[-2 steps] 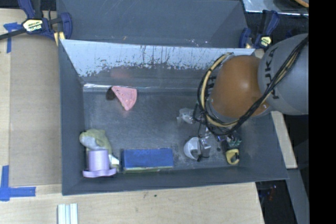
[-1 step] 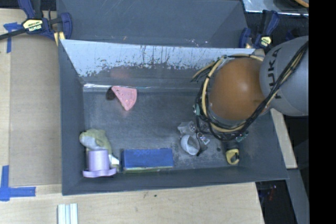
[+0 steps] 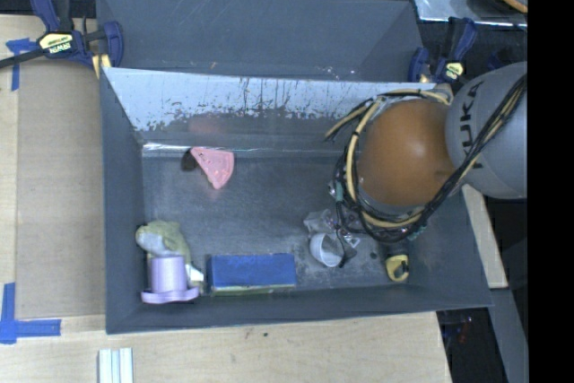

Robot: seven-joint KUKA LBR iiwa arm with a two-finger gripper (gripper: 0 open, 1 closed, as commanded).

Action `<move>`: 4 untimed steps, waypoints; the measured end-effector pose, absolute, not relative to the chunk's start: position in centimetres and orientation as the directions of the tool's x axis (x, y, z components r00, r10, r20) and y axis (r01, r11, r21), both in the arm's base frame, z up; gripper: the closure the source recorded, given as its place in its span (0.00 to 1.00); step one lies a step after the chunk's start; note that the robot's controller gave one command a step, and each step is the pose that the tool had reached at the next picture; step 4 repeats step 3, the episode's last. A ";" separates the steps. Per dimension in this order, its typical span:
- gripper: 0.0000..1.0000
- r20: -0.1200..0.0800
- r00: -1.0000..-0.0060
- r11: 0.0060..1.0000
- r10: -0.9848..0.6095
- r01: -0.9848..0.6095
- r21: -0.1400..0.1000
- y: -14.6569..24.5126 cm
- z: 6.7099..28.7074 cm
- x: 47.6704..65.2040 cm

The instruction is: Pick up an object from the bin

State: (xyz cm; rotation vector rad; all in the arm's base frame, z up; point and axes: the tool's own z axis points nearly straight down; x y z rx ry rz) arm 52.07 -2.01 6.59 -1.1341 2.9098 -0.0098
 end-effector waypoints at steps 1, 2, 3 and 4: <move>1.00 -0.010 -0.713 0.713 -0.701 -0.701 -0.008 -2.0 8.9 51.8; 1.00 -0.013 -0.746 0.747 -0.665 -0.665 -0.009 -2.0 11.4 51.9; 1.00 -0.016 -0.706 0.706 -0.708 -0.708 -0.014 -2.0 12.6 52.1; 1.00 -0.016 -0.706 0.706 -0.708 -0.708 -0.014 -2.0 12.6 52.1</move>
Offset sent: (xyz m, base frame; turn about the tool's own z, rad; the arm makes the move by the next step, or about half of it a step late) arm -0.0021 0.0001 0.0724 -0.0507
